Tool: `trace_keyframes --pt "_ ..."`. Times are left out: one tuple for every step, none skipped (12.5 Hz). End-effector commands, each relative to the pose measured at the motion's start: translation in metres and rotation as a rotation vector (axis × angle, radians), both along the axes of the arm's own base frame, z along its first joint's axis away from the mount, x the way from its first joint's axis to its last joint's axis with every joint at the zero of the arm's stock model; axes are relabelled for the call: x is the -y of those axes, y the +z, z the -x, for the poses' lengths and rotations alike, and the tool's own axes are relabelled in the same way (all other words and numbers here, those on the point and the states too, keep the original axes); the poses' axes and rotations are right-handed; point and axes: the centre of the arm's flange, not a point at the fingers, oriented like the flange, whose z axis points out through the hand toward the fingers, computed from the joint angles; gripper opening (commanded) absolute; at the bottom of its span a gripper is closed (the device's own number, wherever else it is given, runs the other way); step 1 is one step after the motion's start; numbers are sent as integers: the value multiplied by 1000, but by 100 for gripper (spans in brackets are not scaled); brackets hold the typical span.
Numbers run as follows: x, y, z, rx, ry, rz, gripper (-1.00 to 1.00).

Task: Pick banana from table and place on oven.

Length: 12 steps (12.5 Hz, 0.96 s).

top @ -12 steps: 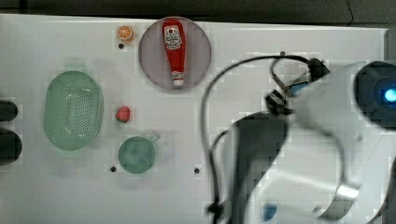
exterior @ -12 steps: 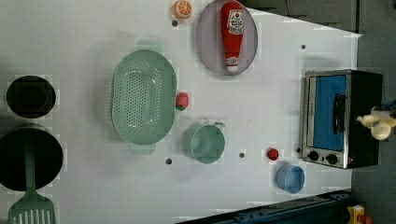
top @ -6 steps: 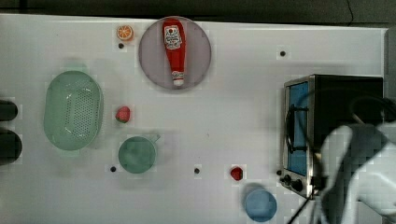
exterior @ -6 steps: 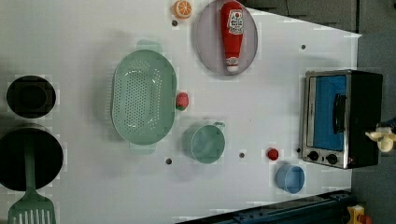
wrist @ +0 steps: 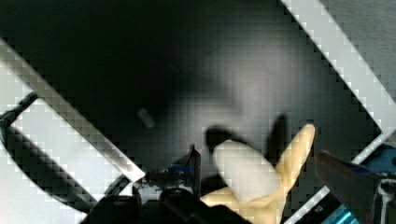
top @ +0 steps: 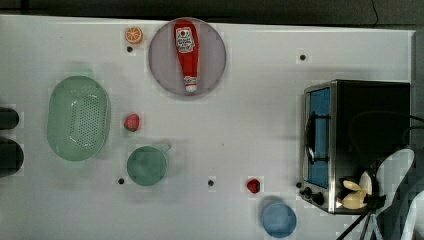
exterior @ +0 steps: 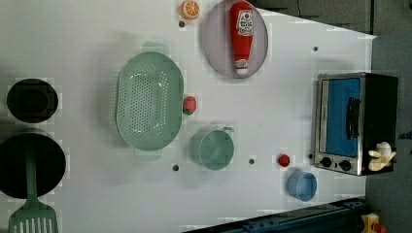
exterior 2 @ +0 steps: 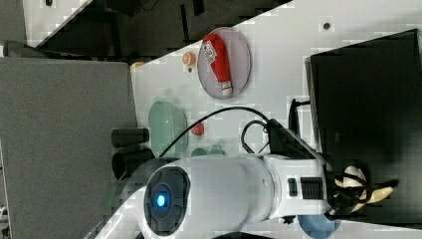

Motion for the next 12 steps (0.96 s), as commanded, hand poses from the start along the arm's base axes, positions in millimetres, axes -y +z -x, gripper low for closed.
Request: trace_keyframes --pt "-38 34 -47 78 156 41 100" --pt "-43 37 -52 84 169 43 100" --pt "-50 44 -57 95 184 45 100" --pt "-59 57 -64 108 203 46 100" --pt "-73 74 -72 131 204 47 100" --pt "-91 92 -77 150 188 38 100" --pt "-114 108 -80 156 165 14 100" --pt "-141 122 -78 146 129 -19 100" --pt "-171 135 -75 129 66 -48 100" --pt "-201 148 -72 113 -4 -65 100" --pt "-232 161 -69 102 -69 -70 100" --pt "-262 174 -66 96 -115 -69 100"
